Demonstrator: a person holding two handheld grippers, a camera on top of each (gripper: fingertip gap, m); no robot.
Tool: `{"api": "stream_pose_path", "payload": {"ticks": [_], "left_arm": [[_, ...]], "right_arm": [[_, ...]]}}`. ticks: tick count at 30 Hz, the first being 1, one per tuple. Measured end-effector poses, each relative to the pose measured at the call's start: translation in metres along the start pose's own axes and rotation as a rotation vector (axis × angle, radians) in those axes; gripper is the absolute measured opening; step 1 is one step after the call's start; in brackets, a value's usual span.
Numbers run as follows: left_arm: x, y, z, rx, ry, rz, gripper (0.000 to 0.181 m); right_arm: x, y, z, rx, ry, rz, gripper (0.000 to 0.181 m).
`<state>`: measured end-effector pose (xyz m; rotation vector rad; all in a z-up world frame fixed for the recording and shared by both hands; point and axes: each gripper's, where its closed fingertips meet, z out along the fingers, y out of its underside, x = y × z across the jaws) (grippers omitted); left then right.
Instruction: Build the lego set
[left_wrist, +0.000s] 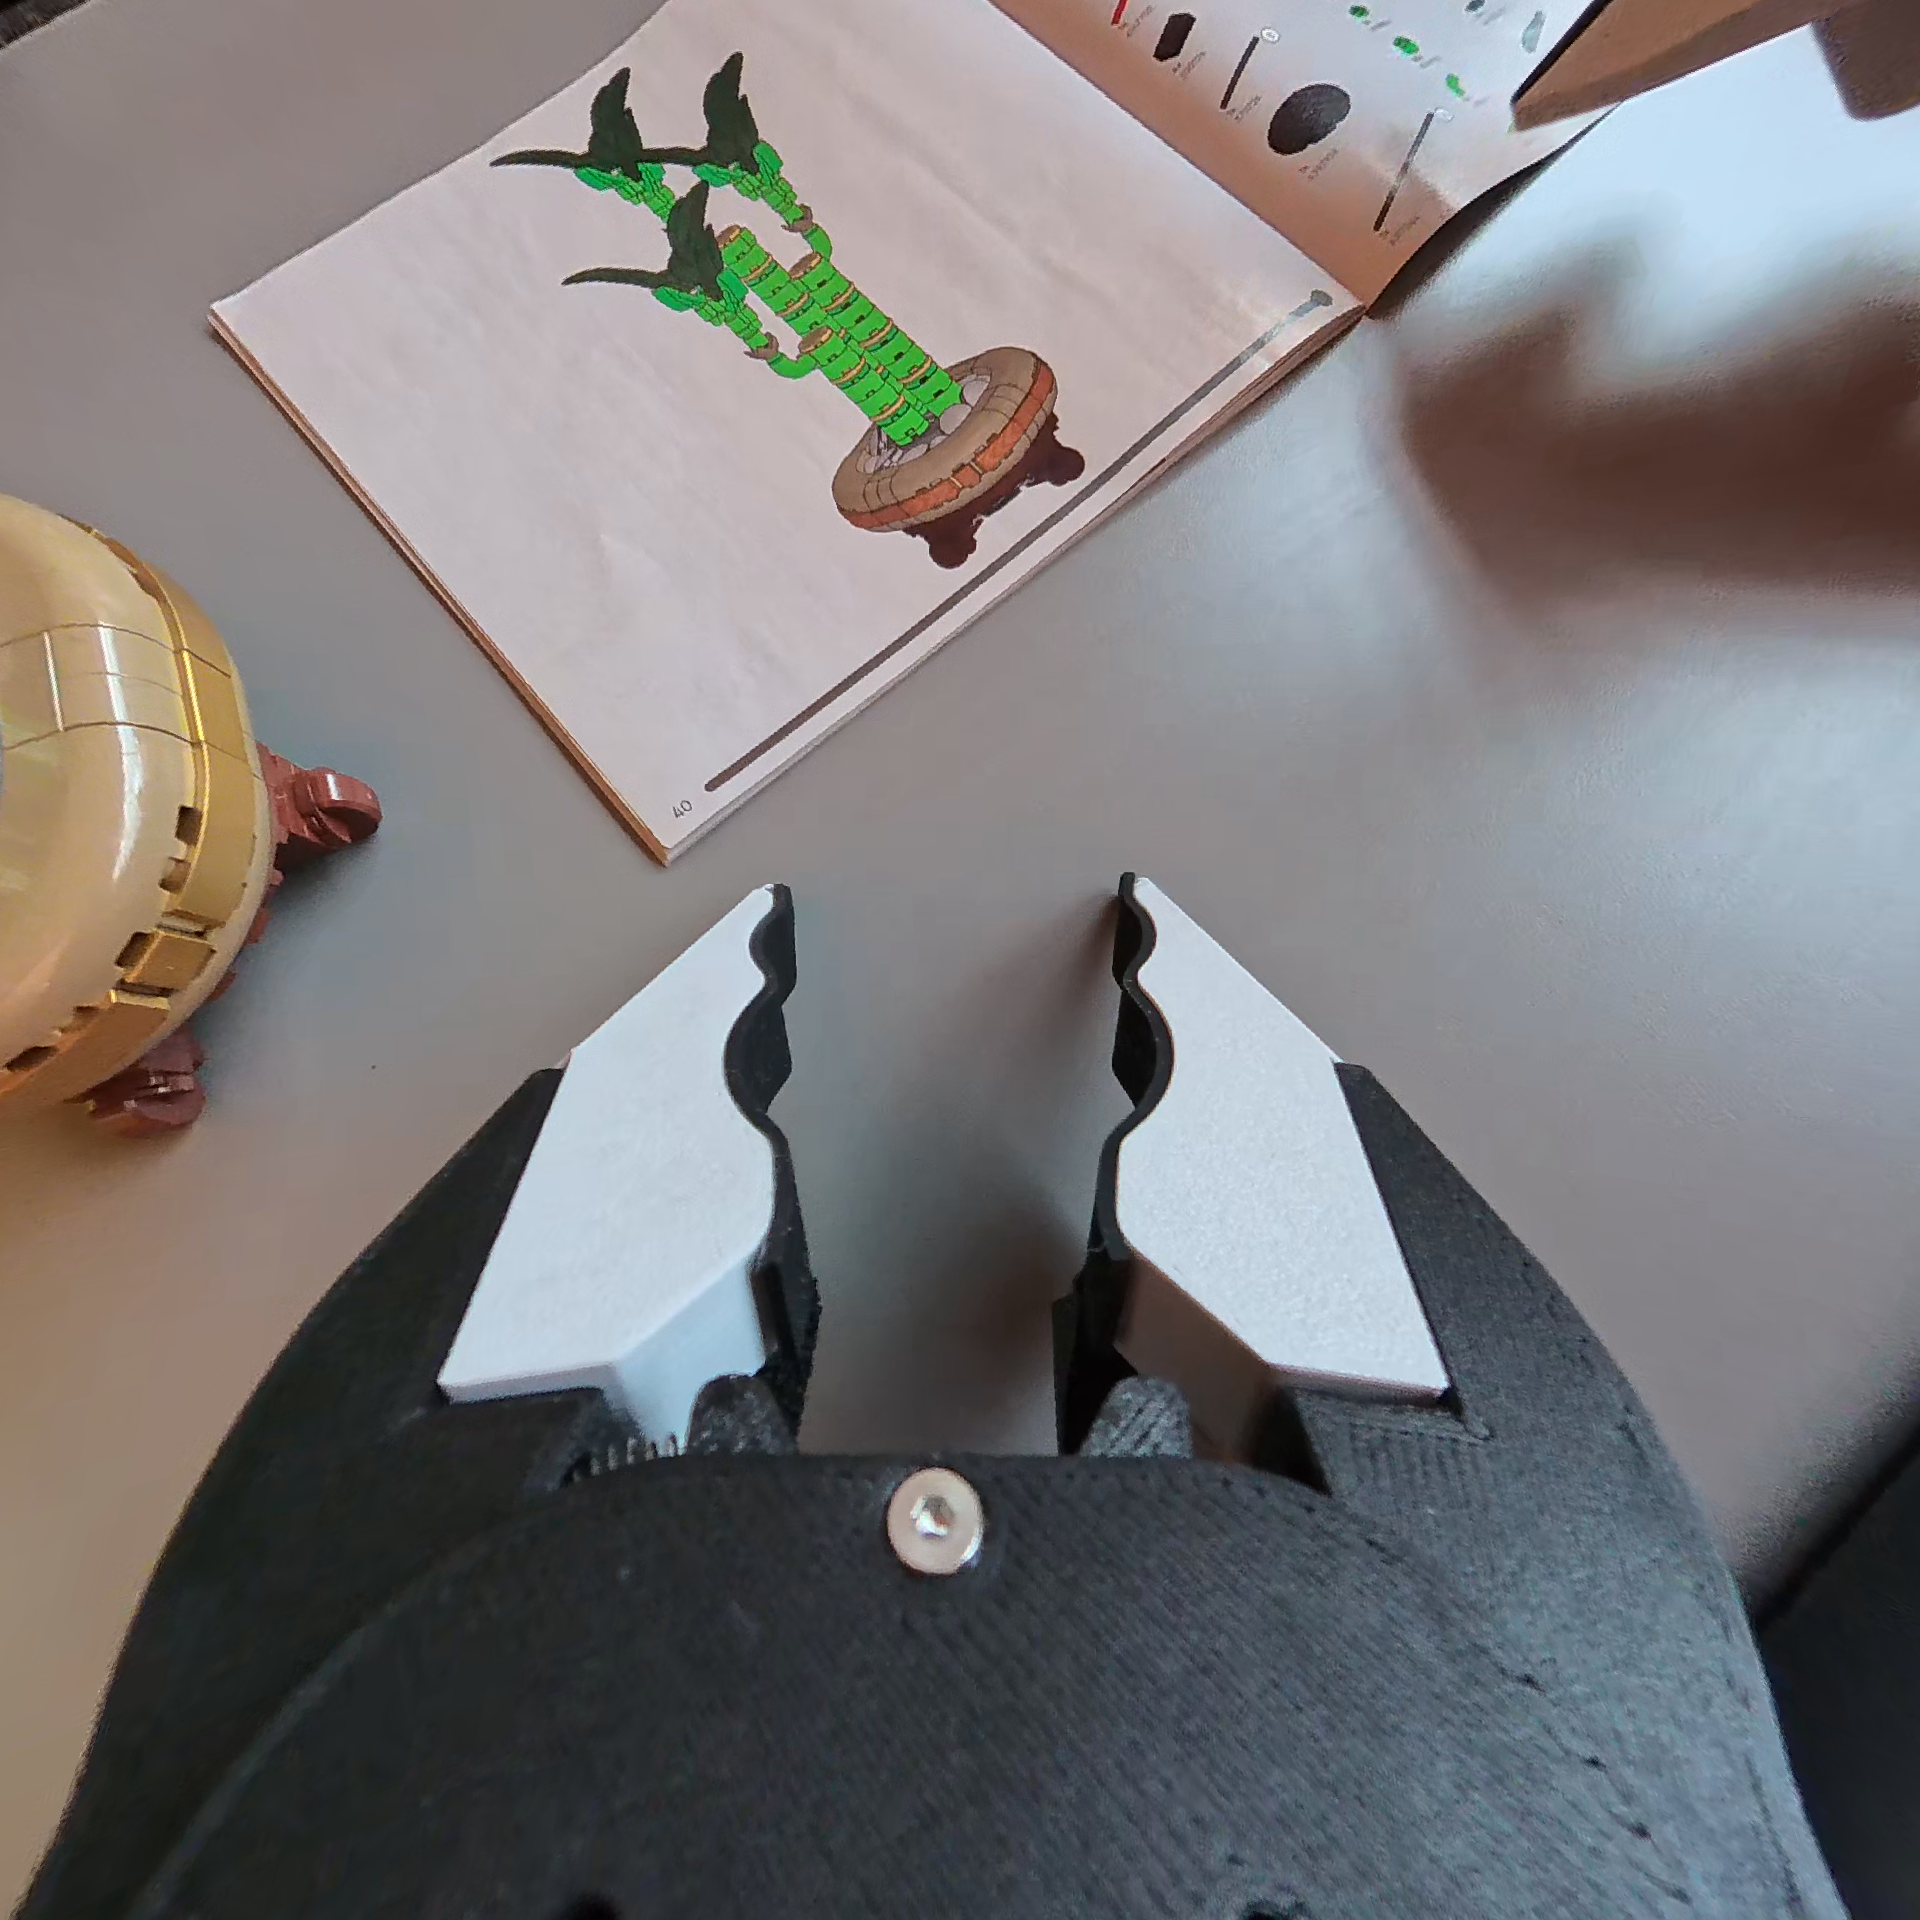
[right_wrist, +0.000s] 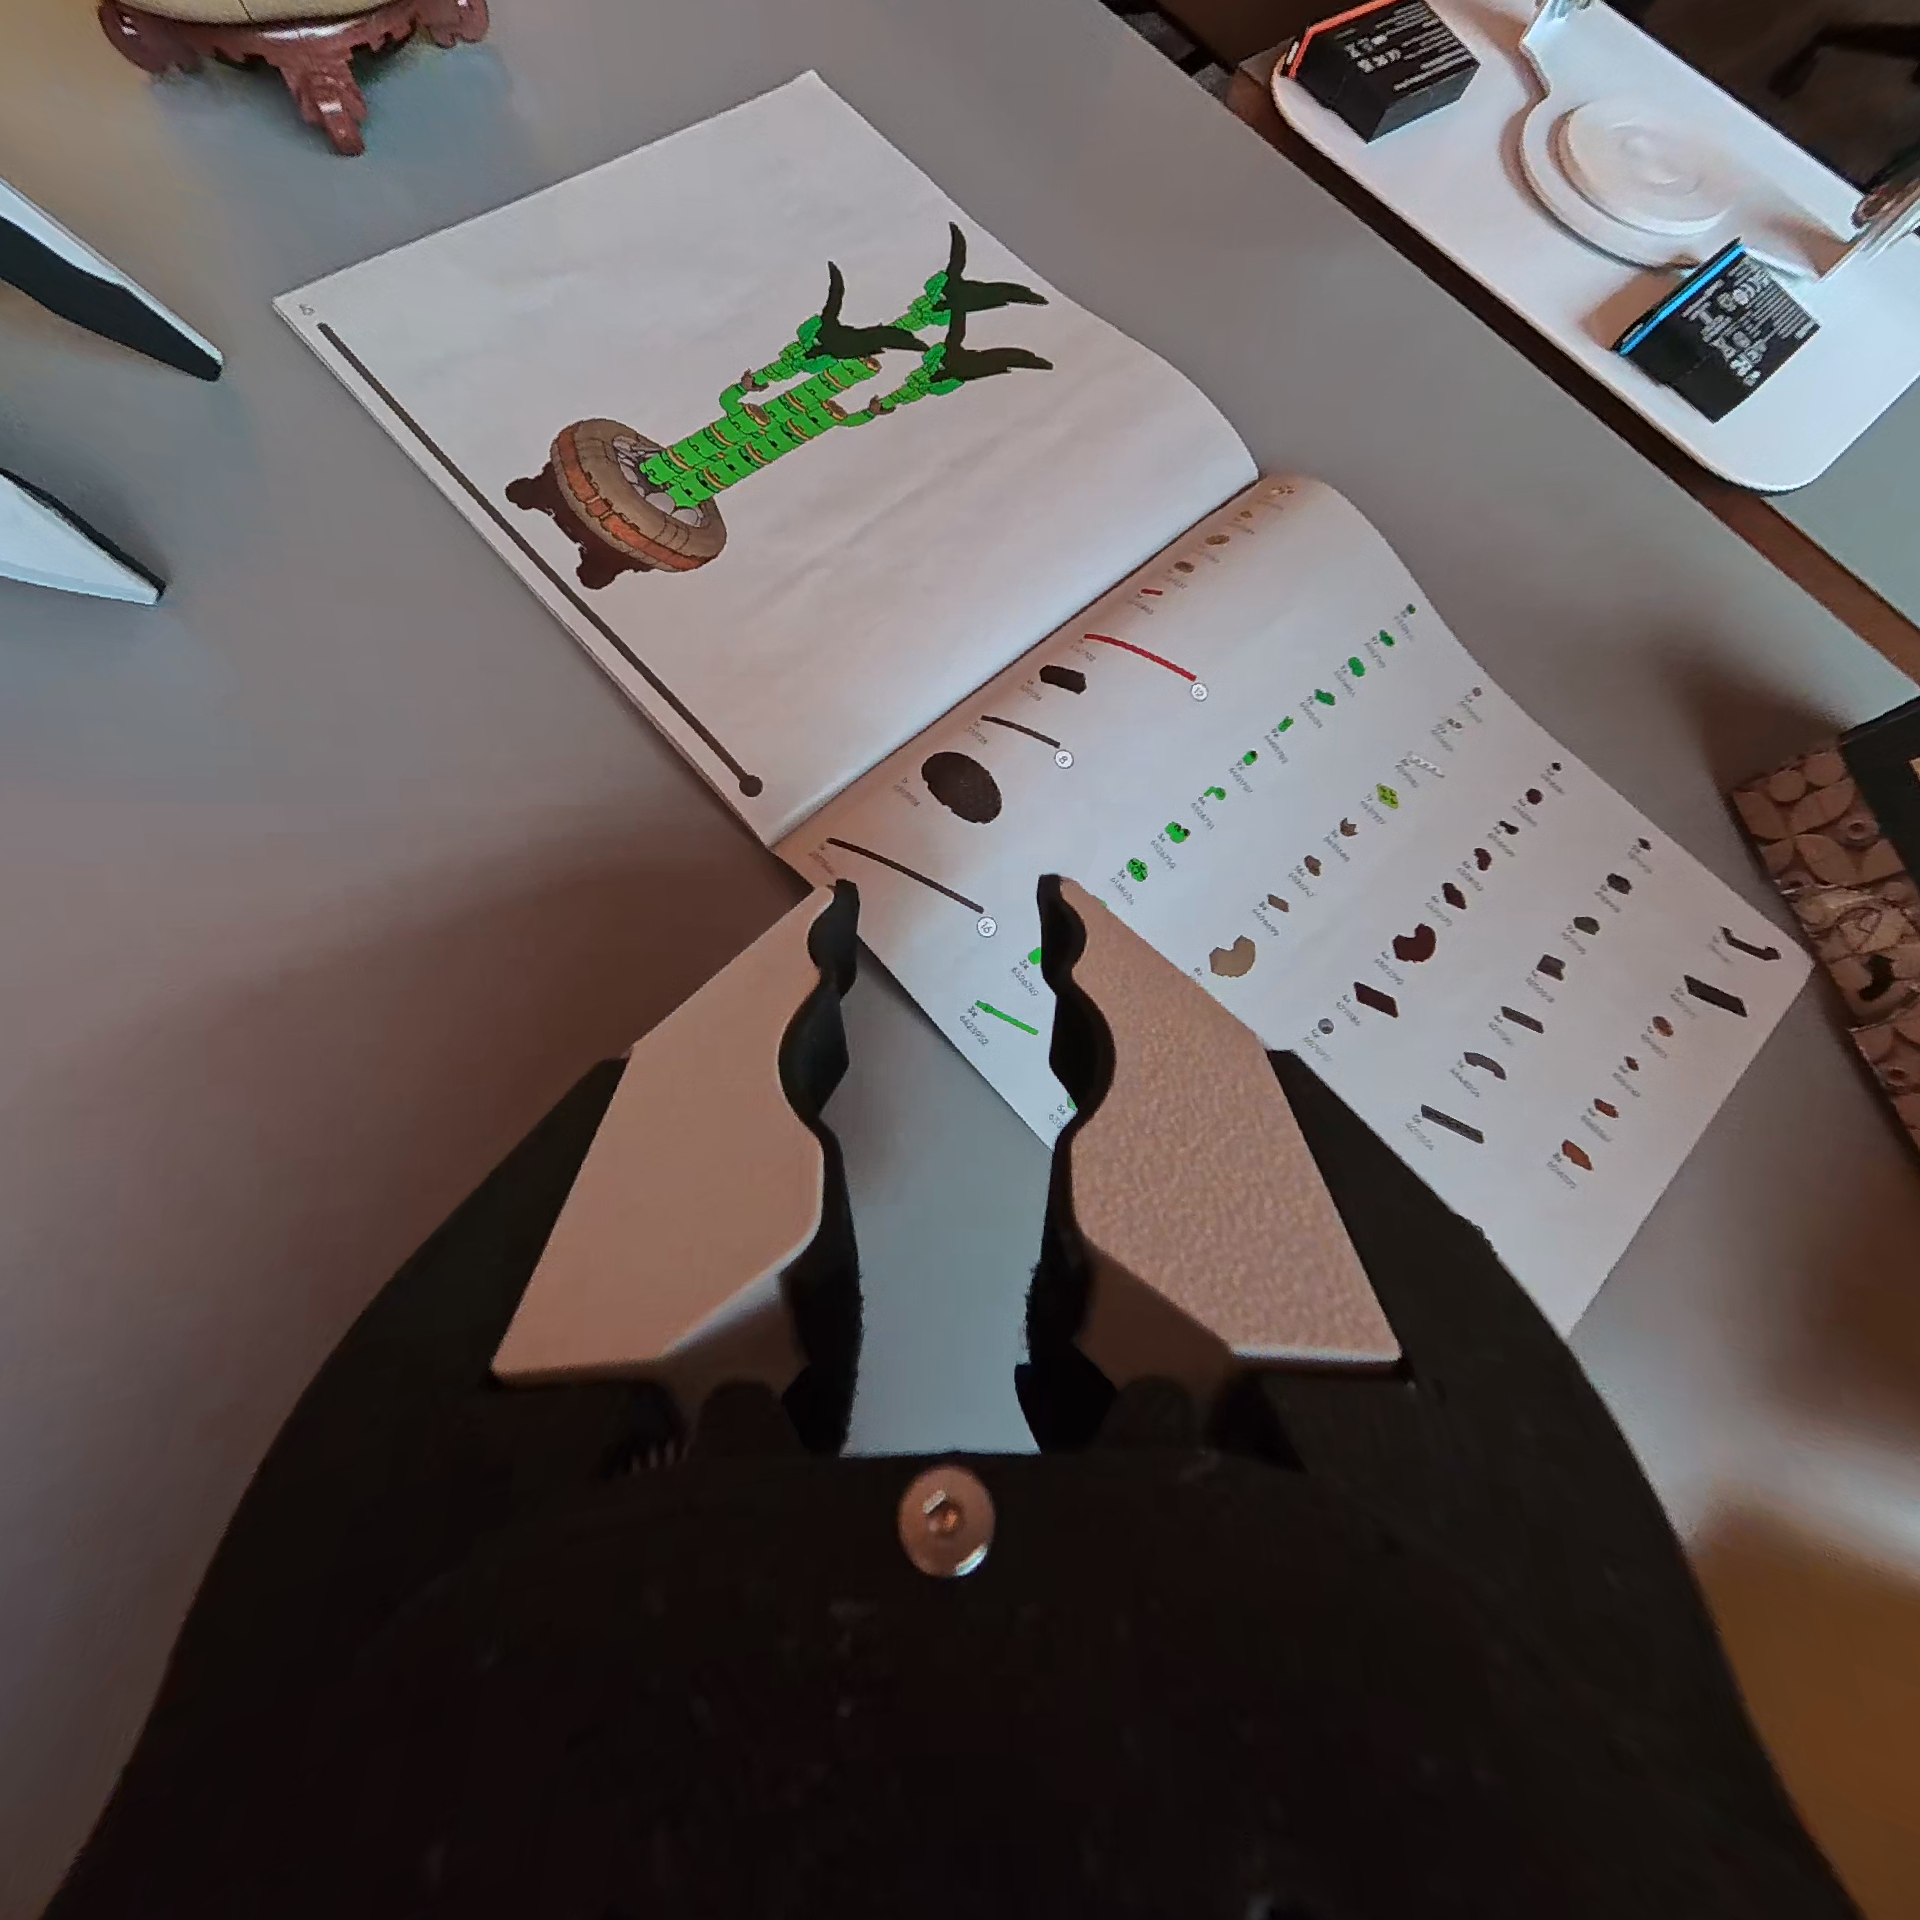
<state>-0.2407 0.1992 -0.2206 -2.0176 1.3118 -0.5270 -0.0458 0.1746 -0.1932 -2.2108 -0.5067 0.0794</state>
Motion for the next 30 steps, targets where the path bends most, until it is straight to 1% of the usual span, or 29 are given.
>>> {"api": "stream_pose_path", "payload": {"ticks": [5,6,7,11,15,30], "left_arm": [[-0.002,0.0,0.0,0.014,-0.005,-0.004,0.059],[-0.003,0.0,0.0,0.016,-0.01,-0.011,0.062],[-0.005,-0.001,0.0,0.02,-0.015,-0.022,0.059],[-0.01,-0.002,0.0,0.037,-0.021,-0.049,0.059],[-0.011,-0.002,0.001,0.04,-0.026,-0.038,0.06],[-0.009,-0.003,0.003,0.059,-0.017,-0.018,0.068]], "right_arm": [[-0.003,0.0,0.003,0.004,-0.023,0.011,0.035],[-0.004,0.0,0.003,0.005,-0.025,0.01,0.035],[-0.004,0.0,0.004,0.006,-0.024,0.008,0.035],[-0.003,0.0,0.004,0.003,-0.028,0.006,0.035],[-0.002,-0.003,0.003,0.018,-0.023,0.005,0.035],[-0.007,0.001,0.008,0.0,-0.05,-0.009,0.037]]}}
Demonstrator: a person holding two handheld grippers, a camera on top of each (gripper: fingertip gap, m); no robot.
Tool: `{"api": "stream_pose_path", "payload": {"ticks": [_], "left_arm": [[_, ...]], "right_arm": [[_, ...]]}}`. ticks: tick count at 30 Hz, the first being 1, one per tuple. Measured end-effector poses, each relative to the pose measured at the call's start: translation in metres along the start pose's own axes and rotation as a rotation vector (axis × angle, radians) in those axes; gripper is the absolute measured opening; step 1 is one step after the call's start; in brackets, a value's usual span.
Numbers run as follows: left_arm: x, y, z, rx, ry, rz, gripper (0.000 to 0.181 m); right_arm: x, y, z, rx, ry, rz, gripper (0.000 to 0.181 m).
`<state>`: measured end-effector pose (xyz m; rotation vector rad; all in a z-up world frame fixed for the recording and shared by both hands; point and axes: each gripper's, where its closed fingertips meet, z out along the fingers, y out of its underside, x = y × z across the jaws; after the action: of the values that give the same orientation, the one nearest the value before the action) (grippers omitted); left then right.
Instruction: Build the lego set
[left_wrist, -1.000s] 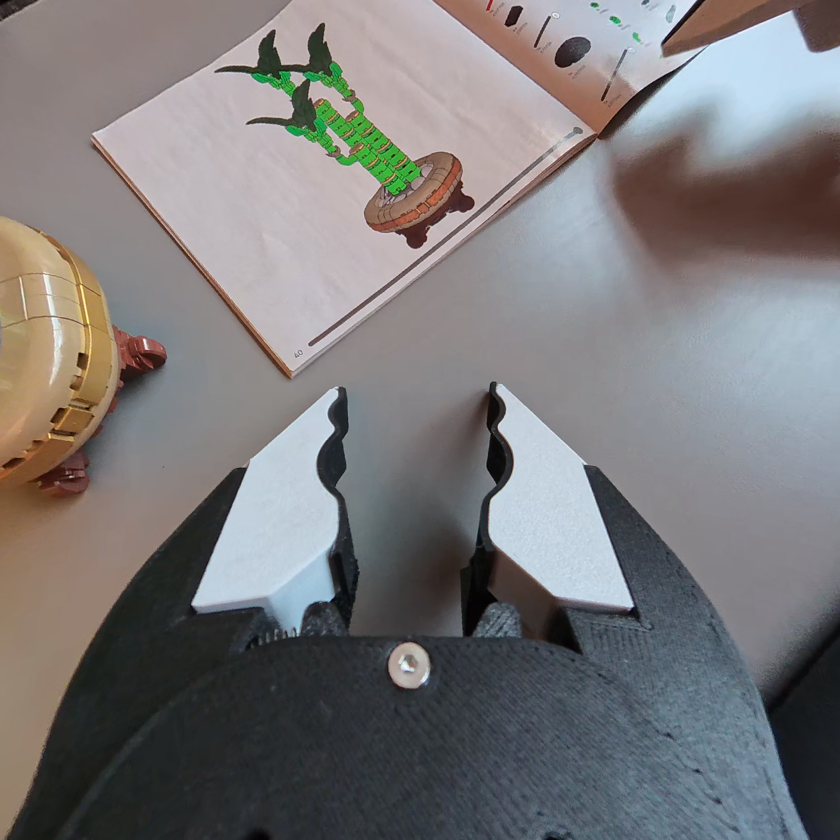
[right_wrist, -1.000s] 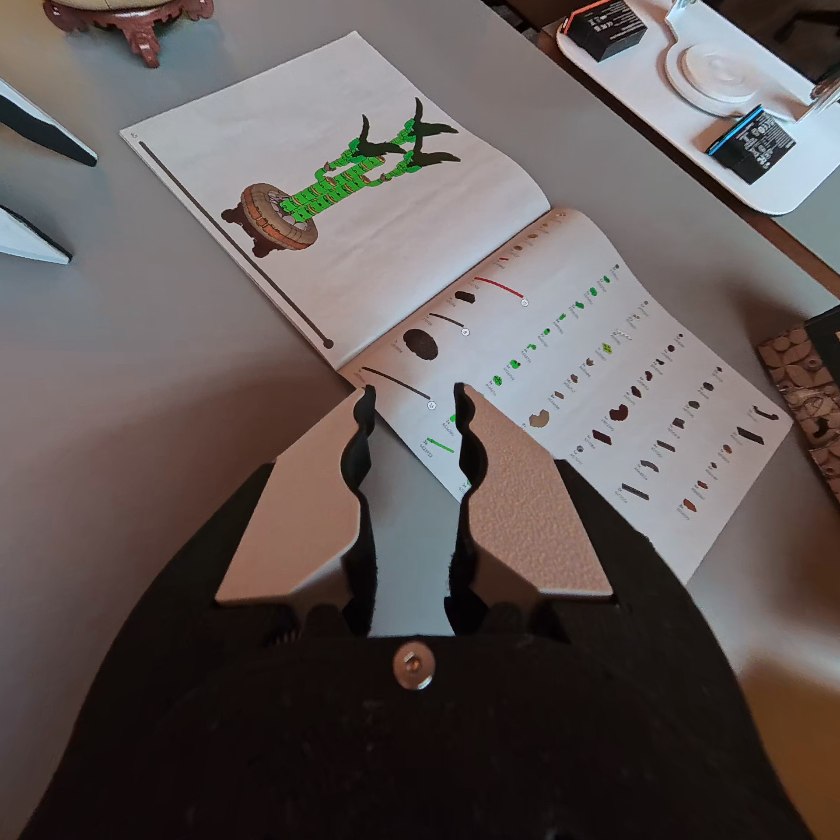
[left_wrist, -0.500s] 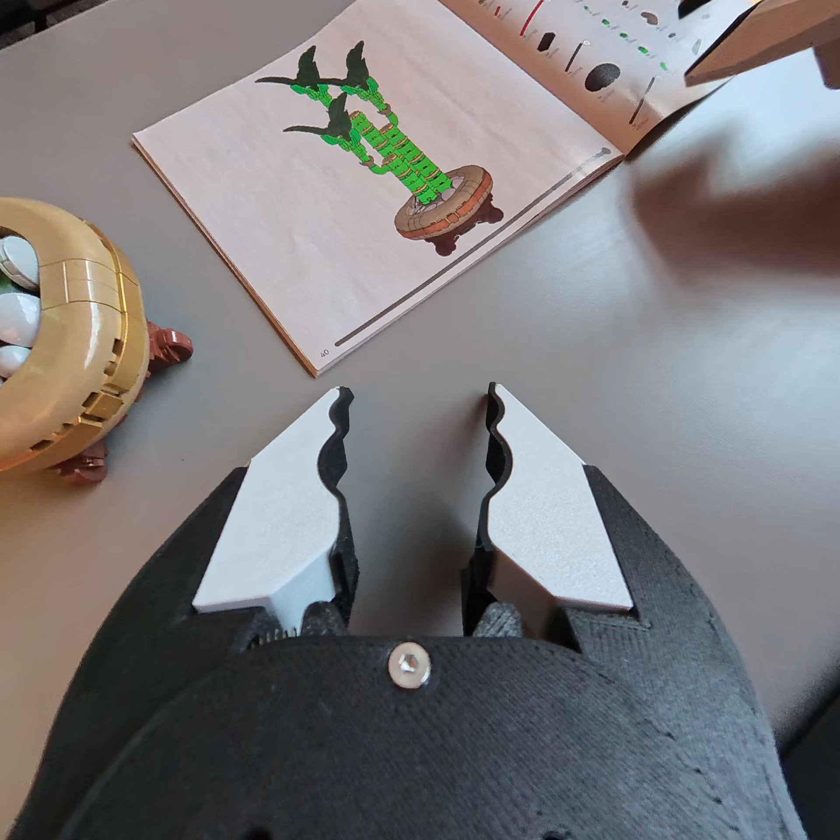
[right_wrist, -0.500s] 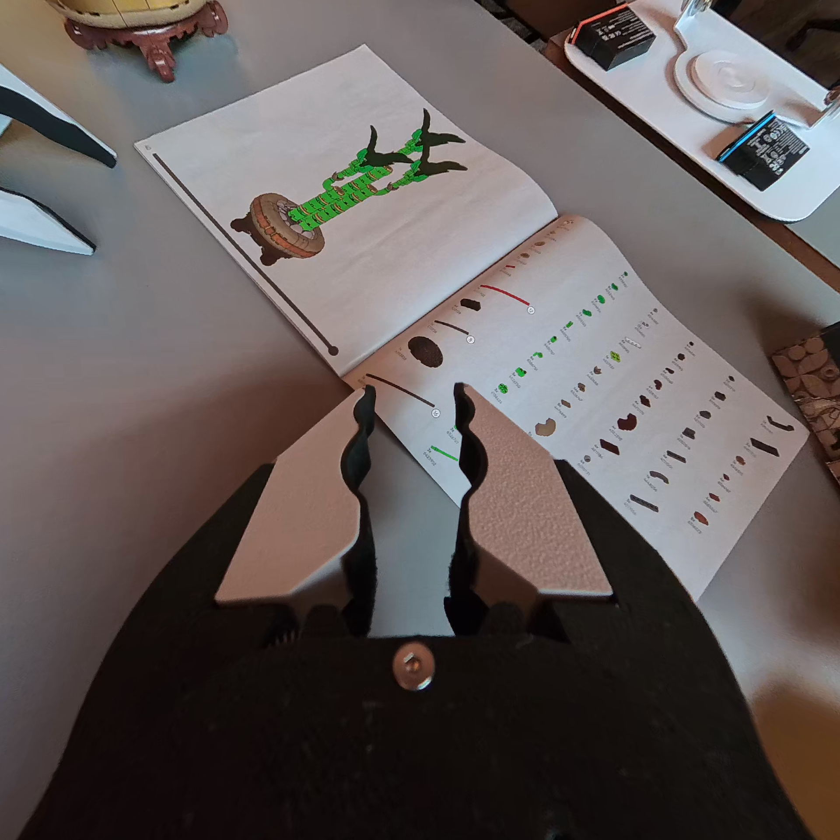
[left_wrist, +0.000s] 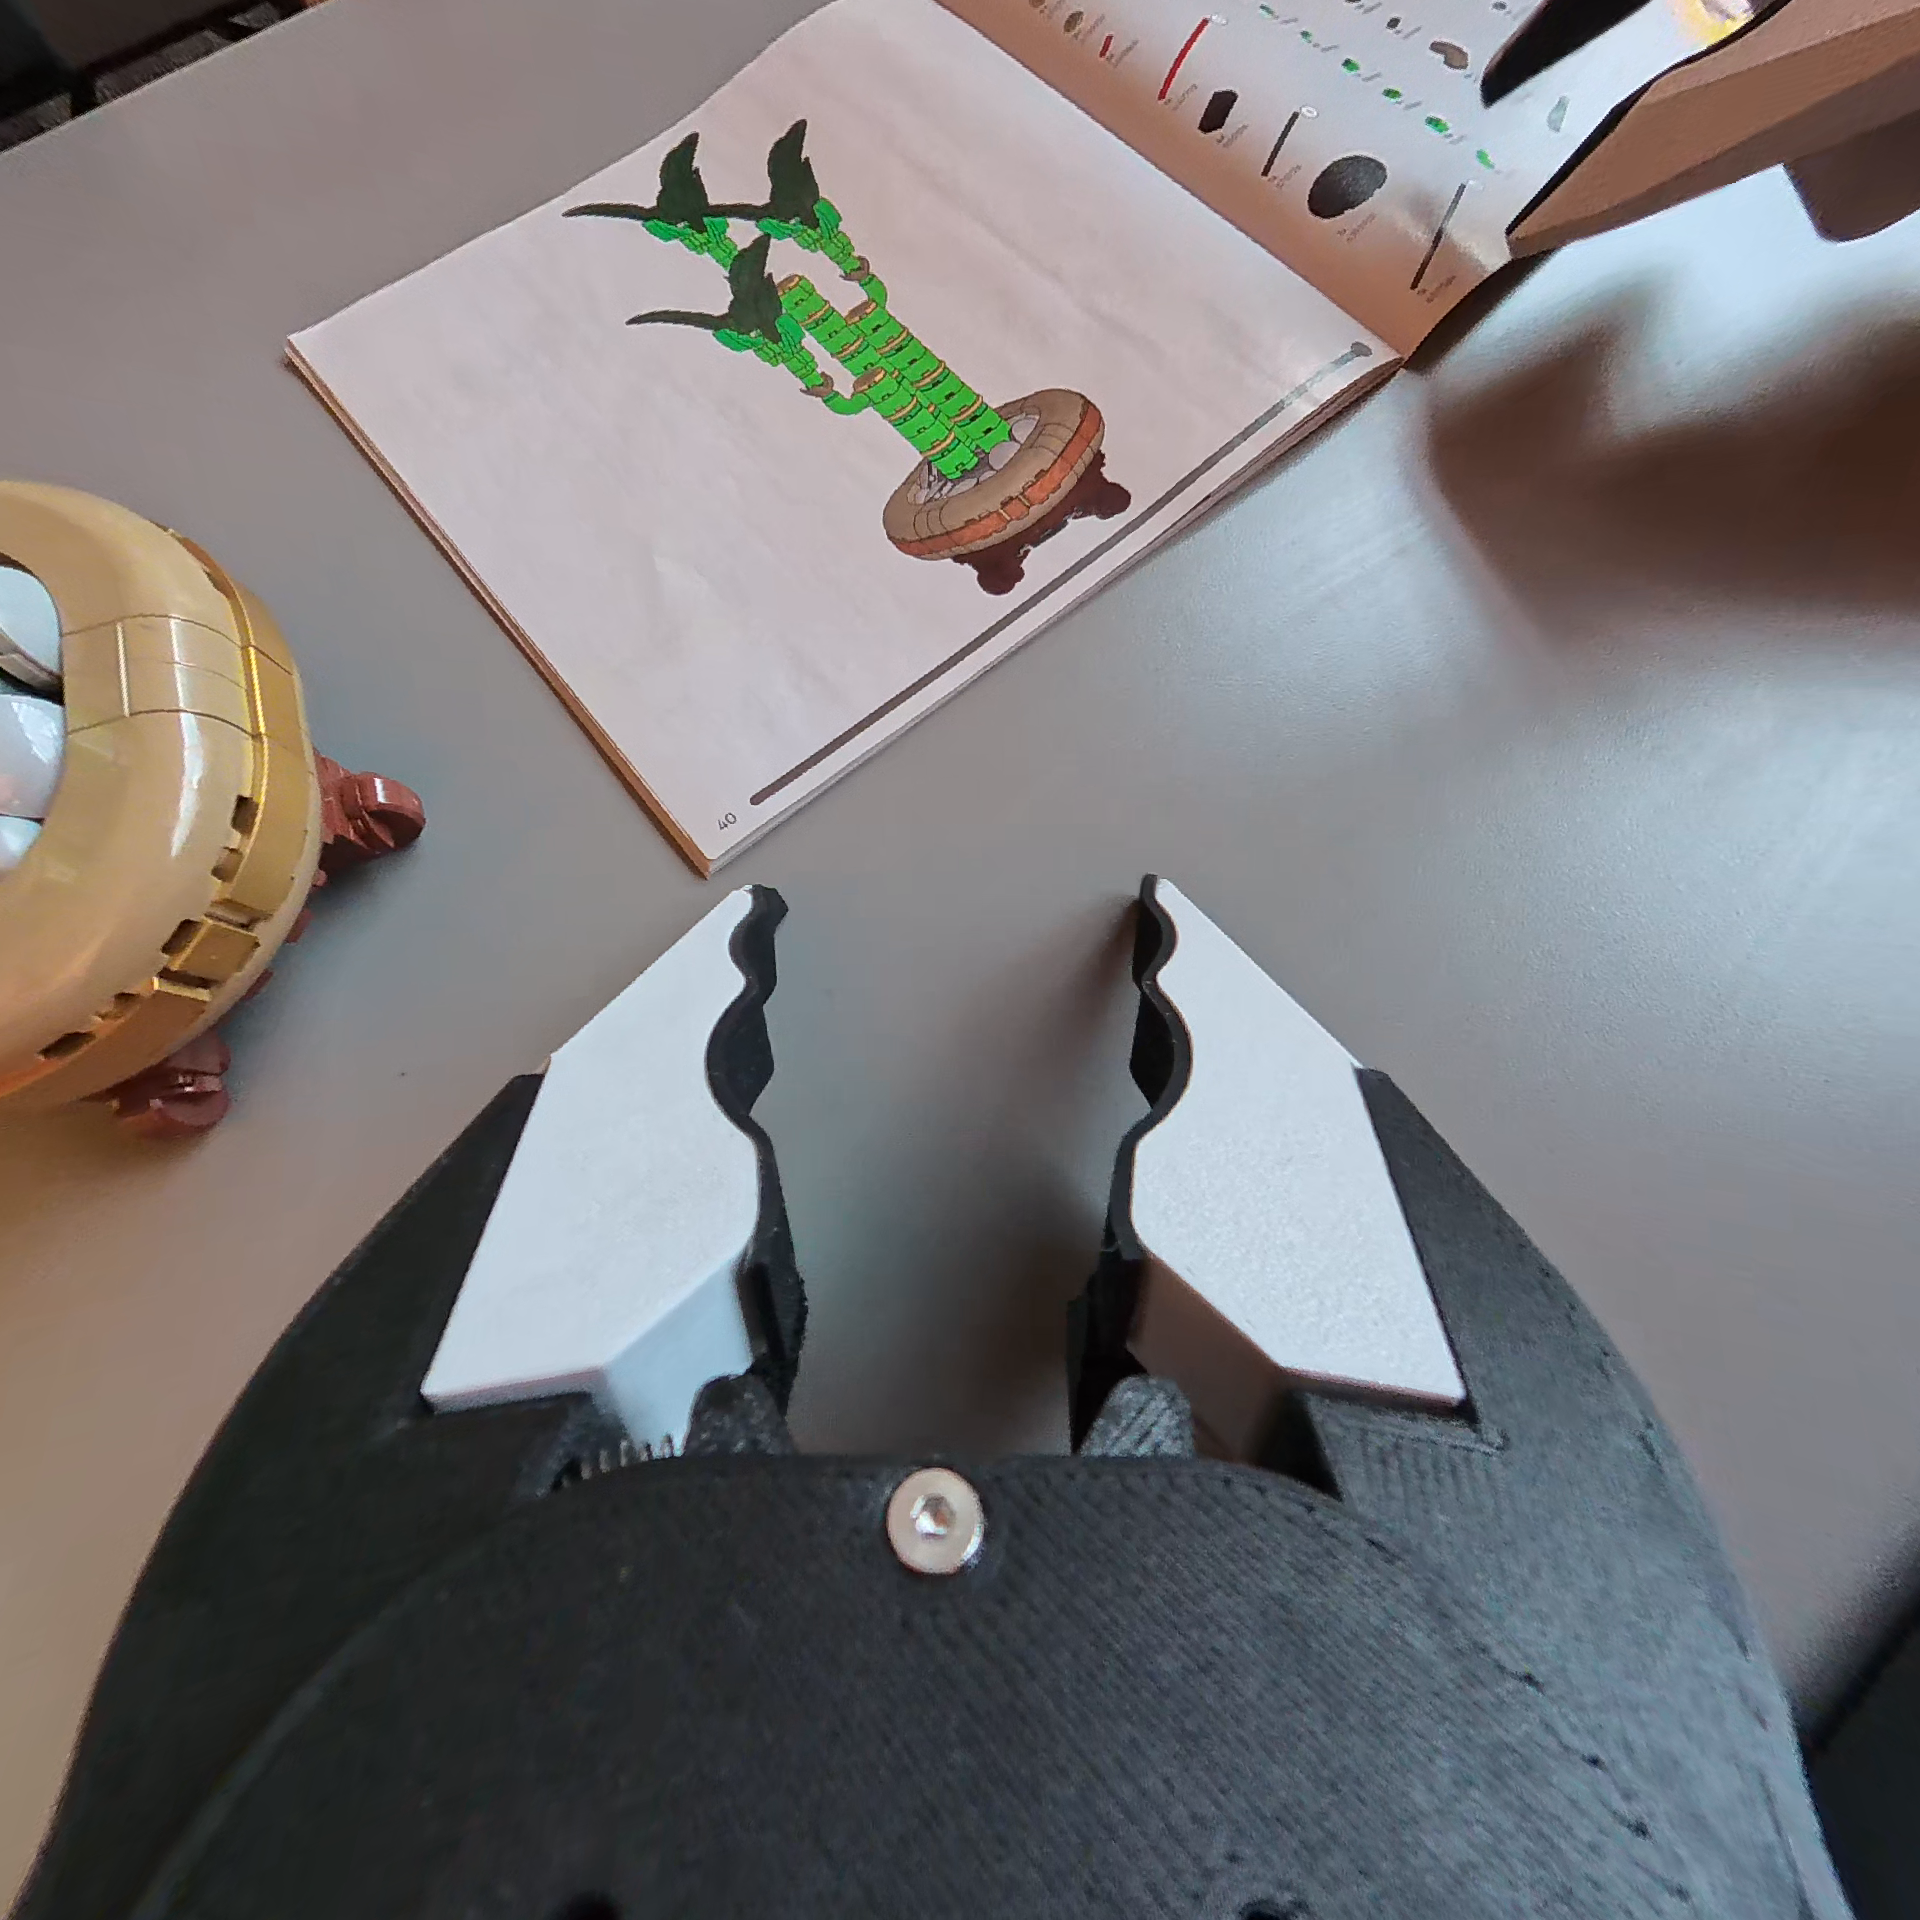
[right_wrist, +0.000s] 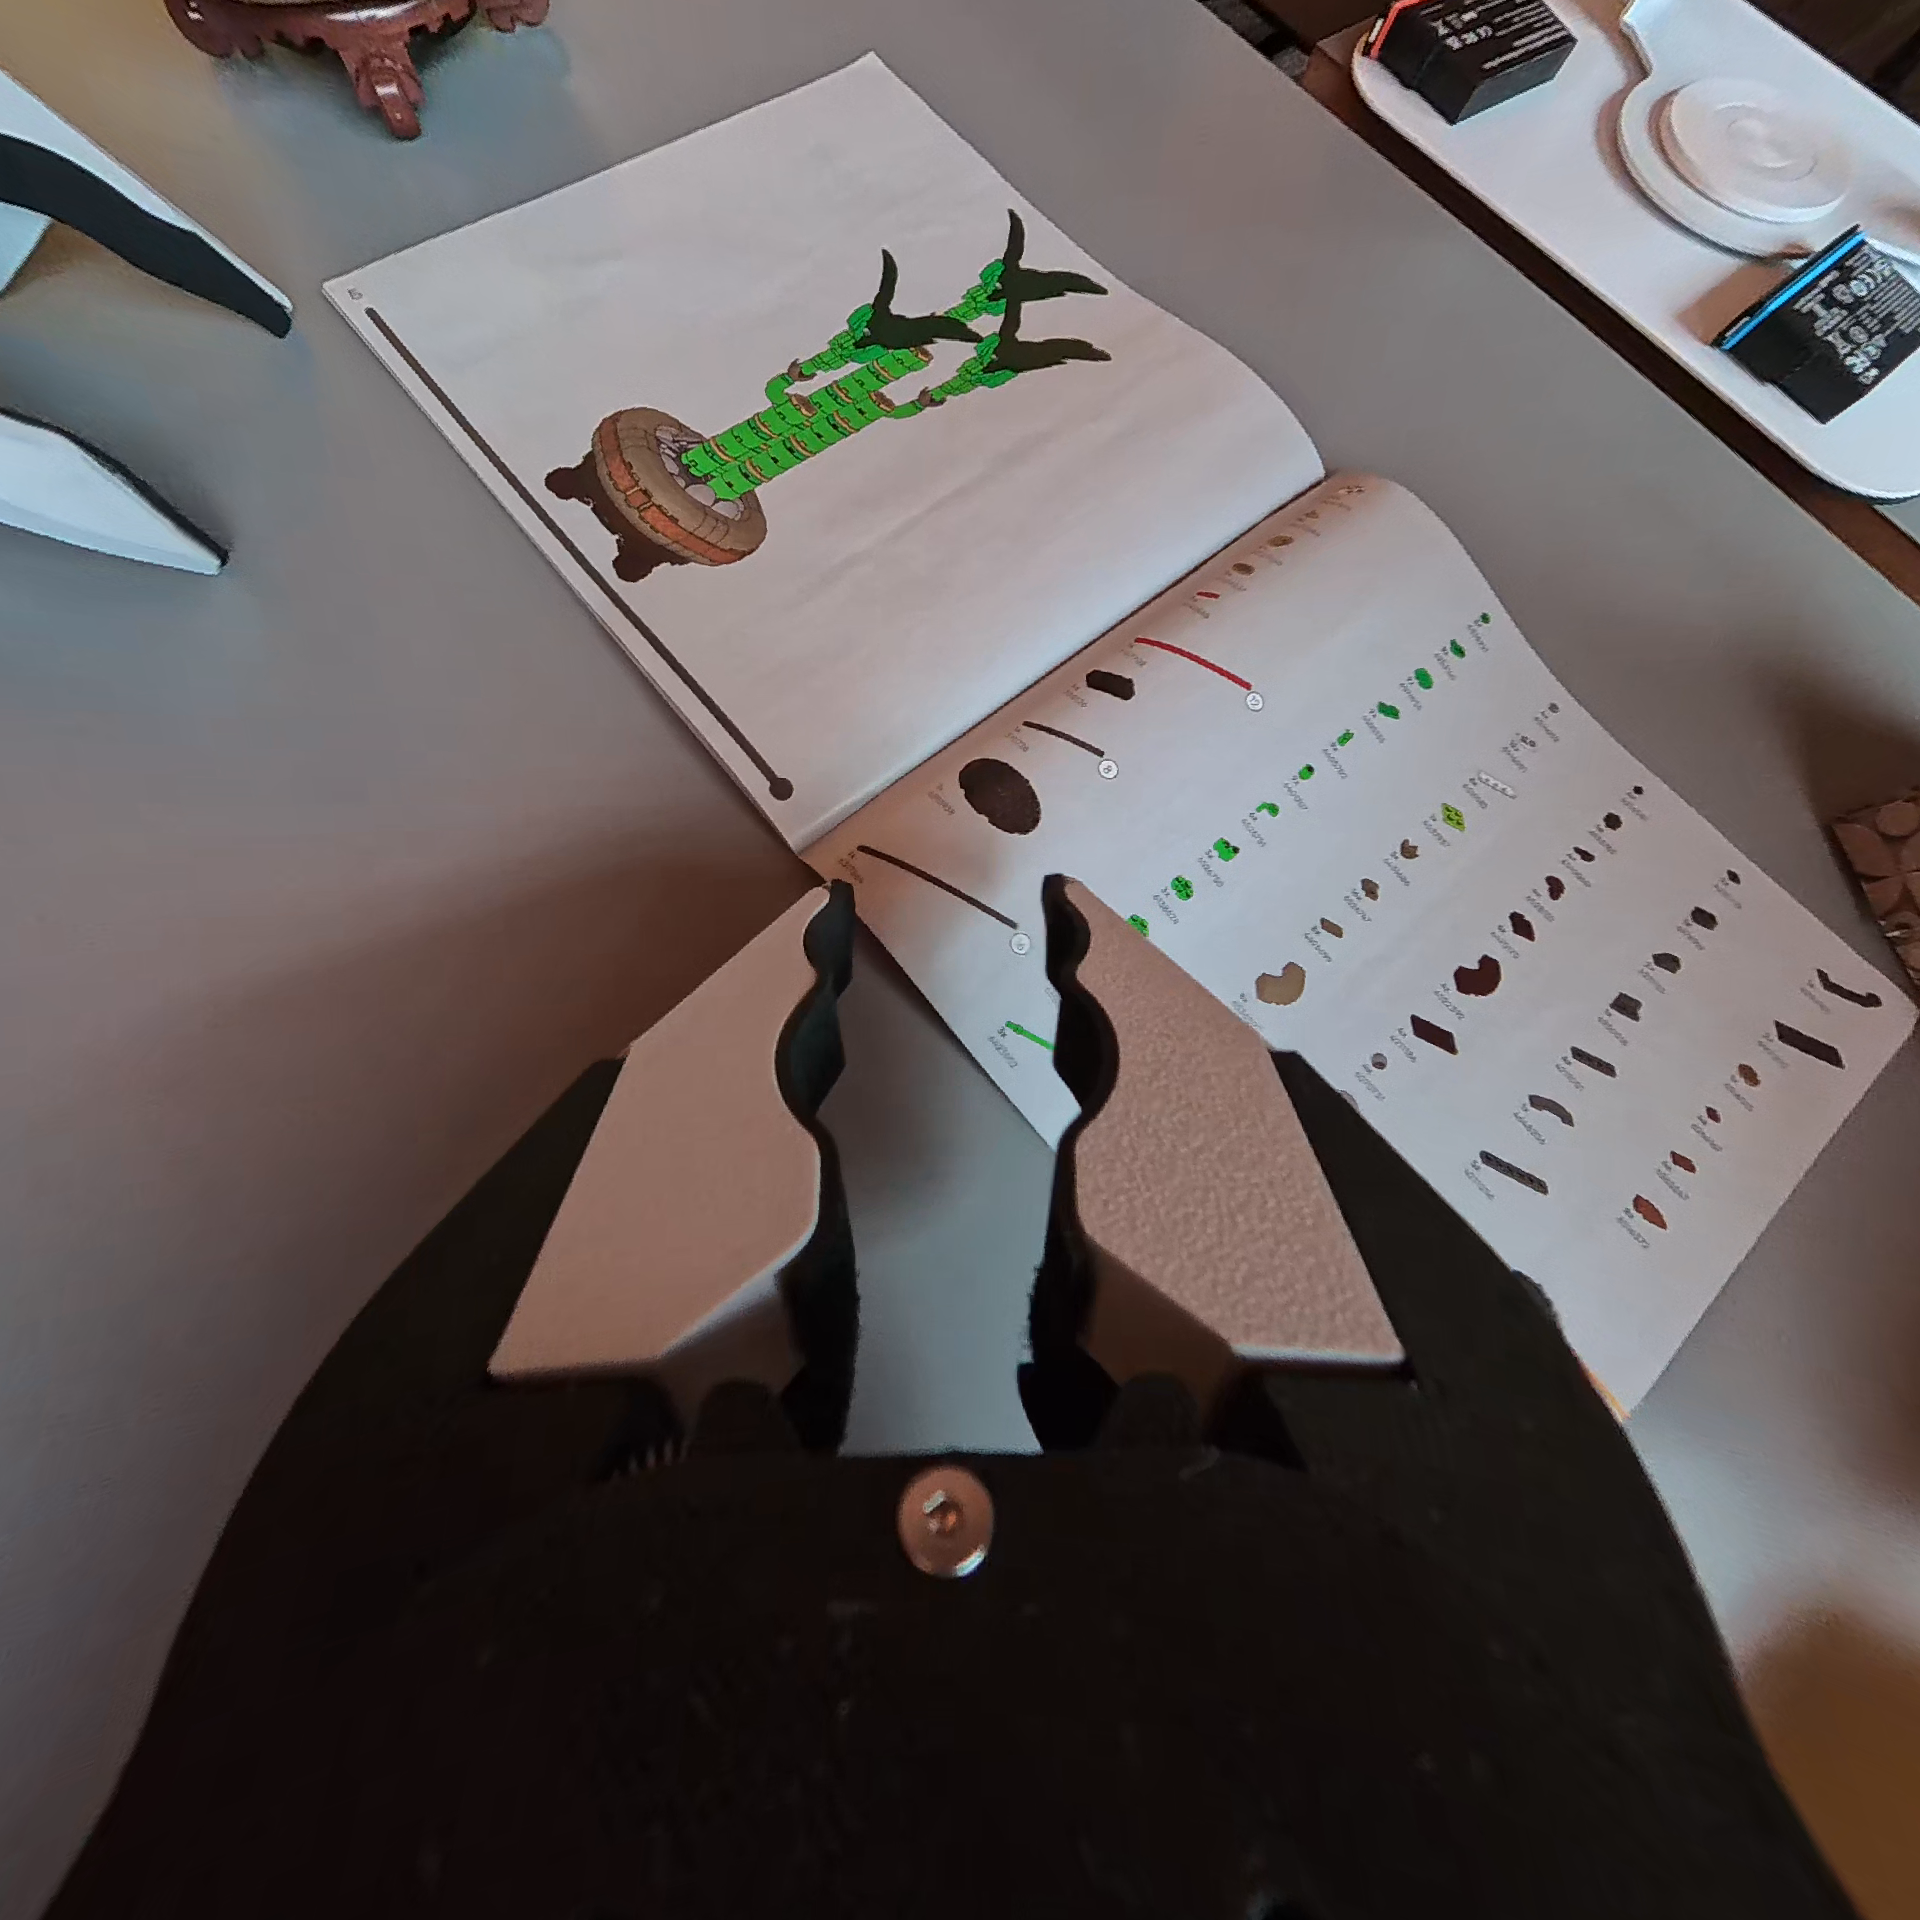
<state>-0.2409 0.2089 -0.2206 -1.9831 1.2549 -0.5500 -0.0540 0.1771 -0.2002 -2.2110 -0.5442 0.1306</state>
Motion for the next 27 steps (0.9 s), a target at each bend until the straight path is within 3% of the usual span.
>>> {"api": "stream_pose_path", "payload": {"ticks": [7,12,27], "left_arm": [[0.001,0.0,0.0,0.0,0.002,0.002,0.071],[0.003,0.0,0.0,-0.002,-0.002,-0.001,0.075],[0.004,0.0,0.001,-0.003,0.0,0.001,0.077]], "right_arm": [[0.044,-0.014,-0.027,0.082,0.232,0.031,0.047],[0.084,-0.004,-0.05,0.085,0.395,0.158,0.063],[0.152,0.028,-0.116,0.033,0.688,0.204,0.059]]}}
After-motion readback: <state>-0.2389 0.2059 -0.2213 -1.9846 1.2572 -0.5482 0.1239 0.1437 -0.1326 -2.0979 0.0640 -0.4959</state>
